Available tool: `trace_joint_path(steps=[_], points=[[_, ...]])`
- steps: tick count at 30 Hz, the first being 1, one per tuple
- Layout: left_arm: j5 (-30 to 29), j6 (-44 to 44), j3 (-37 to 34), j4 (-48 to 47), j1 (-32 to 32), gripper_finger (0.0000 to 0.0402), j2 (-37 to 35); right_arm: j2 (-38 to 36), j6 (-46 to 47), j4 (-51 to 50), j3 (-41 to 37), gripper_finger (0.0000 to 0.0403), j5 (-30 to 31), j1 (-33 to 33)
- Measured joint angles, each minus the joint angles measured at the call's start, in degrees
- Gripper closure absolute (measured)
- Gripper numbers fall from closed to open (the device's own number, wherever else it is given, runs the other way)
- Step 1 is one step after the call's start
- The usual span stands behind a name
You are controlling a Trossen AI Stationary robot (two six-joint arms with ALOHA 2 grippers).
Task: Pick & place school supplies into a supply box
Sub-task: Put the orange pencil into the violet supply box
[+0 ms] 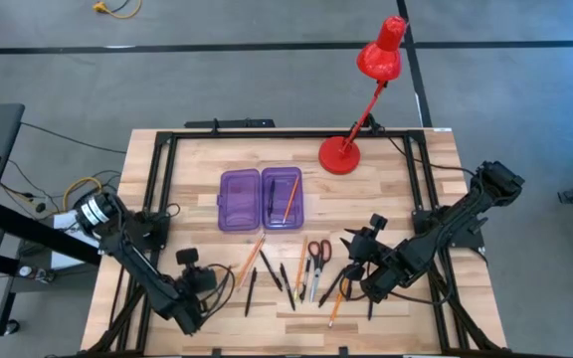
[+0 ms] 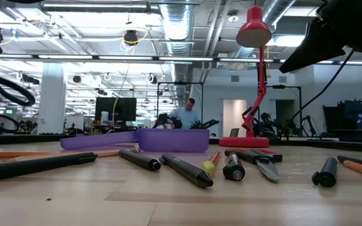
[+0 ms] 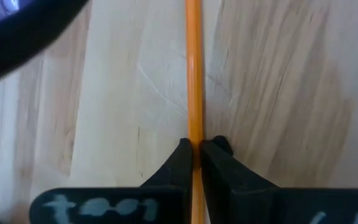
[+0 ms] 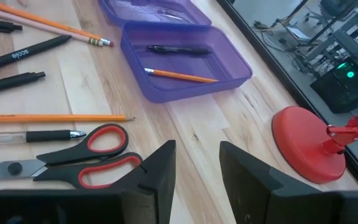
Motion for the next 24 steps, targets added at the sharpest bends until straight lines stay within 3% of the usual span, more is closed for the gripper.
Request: trace_joint_path(steps=[6, 14, 24], points=[[-4.5, 1.53, 5.53, -9.3, -0.18, 0.0401, 6.33, 0.0, -0.01, 0.23, 0.0, 0.0284, 0.0, -0.58], [-5.74, 1.64, 12.76, -18.7, -0.66, 0.0401, 14.48, 0.0, -0.6, 1.21, 0.0, 0.0284, -0.04, -1.4], [-12.47, -10.88, 19.93, -32.58, -3.15, 0.0401, 16.95, 0.0, -1.52, 2.09, 0.0, 0.0284, -0.02, -1.42]])
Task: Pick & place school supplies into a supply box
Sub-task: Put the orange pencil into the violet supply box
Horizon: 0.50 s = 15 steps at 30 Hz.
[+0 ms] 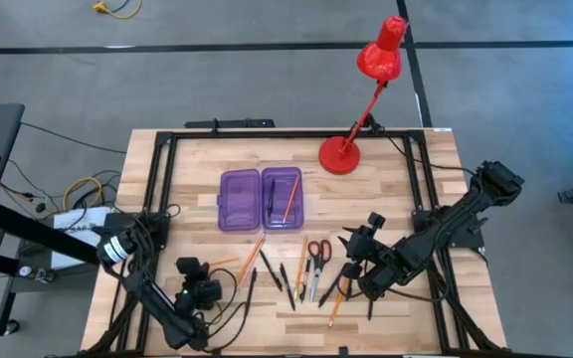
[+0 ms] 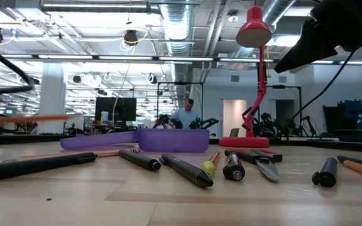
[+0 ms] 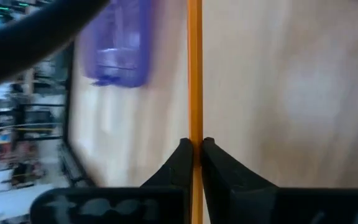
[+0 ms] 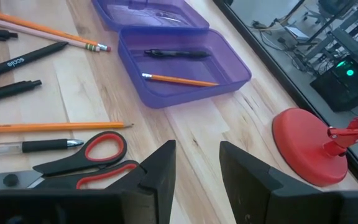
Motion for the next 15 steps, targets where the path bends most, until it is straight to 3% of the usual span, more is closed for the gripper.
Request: trace_joint_path(steps=[6, 15], points=[[-1.04, -2.5, 0.44, -2.2, 0.02, 0.0401, 0.0, 0.0, 0.0, 0.22, 0.0, 0.0284, 0.02, -0.04], [-9.11, -3.03, 0.47, -3.0, 3.15, 0.0401, -0.07, 0.02, -0.02, 0.02, 0.0, 0.0284, 0.04, -0.07]])
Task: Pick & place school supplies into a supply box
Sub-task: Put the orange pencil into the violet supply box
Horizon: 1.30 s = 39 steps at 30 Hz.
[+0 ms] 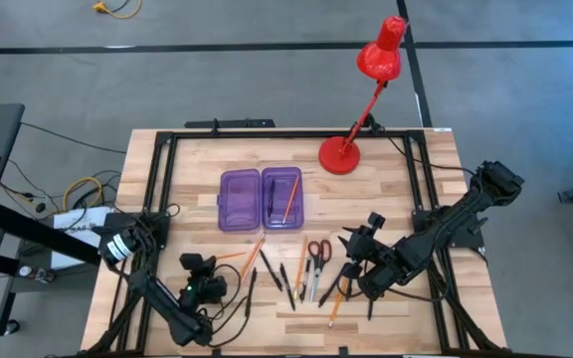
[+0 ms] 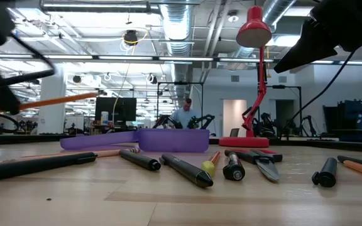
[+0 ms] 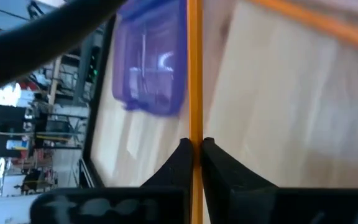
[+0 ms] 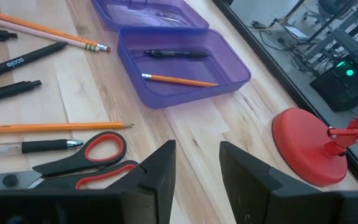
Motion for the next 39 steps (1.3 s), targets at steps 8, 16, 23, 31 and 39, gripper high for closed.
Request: trace_joint_path(steps=[8, 16, 23, 31, 39], points=[[-12.74, 1.05, 2.07, -0.13, 7.9, 0.0401, -0.09, 0.0, -0.03, -0.02, 0.0, 0.0284, 0.0, -0.02], [-17.84, 4.76, 7.54, 0.08, 19.92, 0.0401, -0.11, -0.01, -0.11, -0.03, 0.0, 0.0284, 0.0, -0.02], [-15.05, 15.95, 13.74, 6.08, 29.94, 0.0401, -0.17, -0.02, -0.11, -0.09, 0.0, 0.0284, 0.0, -0.02], [-8.44, 32.53, 19.04, 21.76, 38.92, 0.0401, -0.18, 0.0, -0.1, -0.25, 0.0, 0.0284, -0.12, -0.02], [-4.67, 31.89, 20.26, 23.84, 45.37, 0.0401, -0.21, 0.0, 0.02, -1.11, 0.0, 0.0284, -0.42, 0.11]])
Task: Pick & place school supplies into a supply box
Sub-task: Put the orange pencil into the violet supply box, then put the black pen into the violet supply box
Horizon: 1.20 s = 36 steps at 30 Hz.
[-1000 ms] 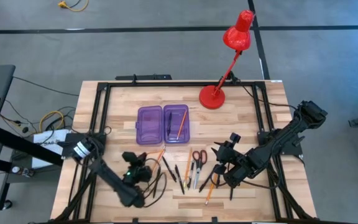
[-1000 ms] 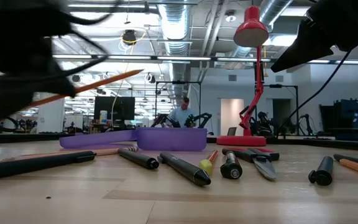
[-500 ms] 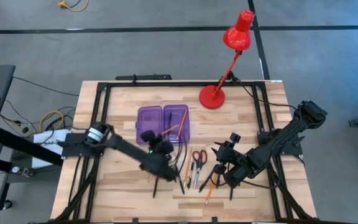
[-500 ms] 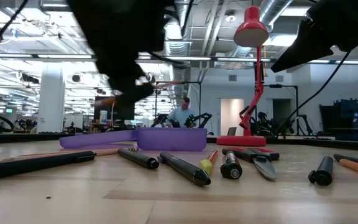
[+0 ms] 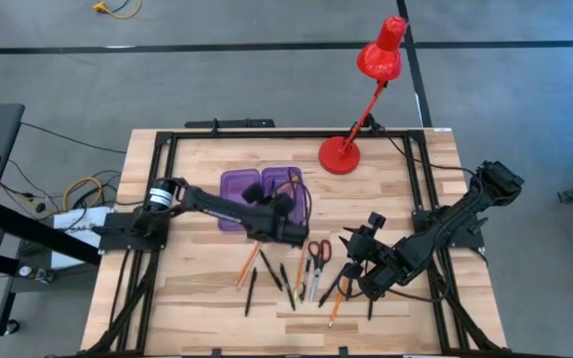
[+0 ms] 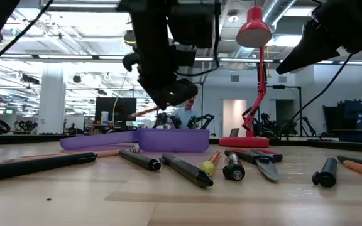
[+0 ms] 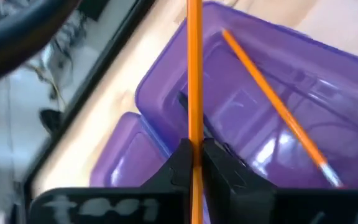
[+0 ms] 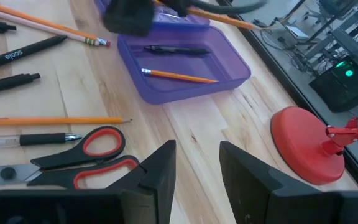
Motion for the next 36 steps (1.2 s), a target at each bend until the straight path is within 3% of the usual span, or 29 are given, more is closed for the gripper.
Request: trace_joint_path(steps=[9, 24, 36], points=[[4.57, 2.8, -0.55, 10.18, 3.25, 0.0401, -0.01, 0.0, 0.02, 0.0, 0.0, 0.0284, -0.02, 0.02], [7.35, -0.94, -0.57, 10.22, 5.41, 0.04, -0.01, 0.0, 0.48, 0.22, 0.0, 0.0284, -0.04, 0.0], [7.87, -0.98, -0.57, 10.22, 5.34, 0.0328, -0.01, -0.01, 0.52, 0.2, 0.0, 0.0284, -0.07, -0.02]])
